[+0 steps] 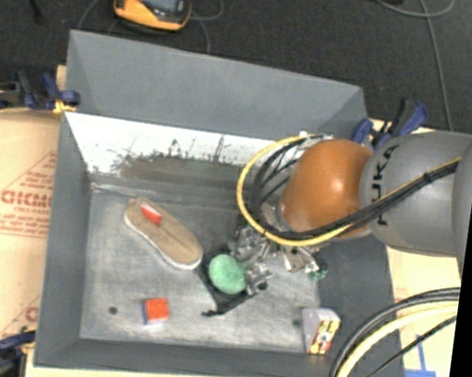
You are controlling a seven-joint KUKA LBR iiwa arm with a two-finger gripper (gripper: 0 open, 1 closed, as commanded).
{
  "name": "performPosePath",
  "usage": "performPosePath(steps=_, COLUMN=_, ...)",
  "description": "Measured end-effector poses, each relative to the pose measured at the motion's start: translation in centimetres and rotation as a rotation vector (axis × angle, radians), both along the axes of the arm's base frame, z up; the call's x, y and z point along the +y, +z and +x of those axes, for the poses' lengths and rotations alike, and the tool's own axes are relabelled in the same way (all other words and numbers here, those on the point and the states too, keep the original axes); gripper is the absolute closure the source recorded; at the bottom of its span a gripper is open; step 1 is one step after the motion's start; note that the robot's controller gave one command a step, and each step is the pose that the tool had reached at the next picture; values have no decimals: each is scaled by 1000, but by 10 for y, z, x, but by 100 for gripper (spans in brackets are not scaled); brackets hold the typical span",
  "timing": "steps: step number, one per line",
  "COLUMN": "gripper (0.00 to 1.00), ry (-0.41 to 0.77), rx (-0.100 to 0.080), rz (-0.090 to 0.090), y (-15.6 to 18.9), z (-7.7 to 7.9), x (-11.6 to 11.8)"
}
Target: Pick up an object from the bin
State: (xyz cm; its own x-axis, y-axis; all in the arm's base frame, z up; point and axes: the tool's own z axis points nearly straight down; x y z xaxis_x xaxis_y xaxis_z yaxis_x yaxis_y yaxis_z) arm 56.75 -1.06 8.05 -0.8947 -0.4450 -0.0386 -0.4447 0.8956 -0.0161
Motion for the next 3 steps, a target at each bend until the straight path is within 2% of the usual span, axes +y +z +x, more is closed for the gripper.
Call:
performPosePath(steps=1, gripper=100, ry=-1, rx=10, rz=0, y=5, z=-1, x=0)
performPosePath(steps=2, gripper=100, ry=-1, rx=31, rz=-2, y=22, z=-2, x=0)
performPosePath(steps=3, gripper=100, ry=-2, rx=30, rz=-3, y=32, z=0, x=-1)
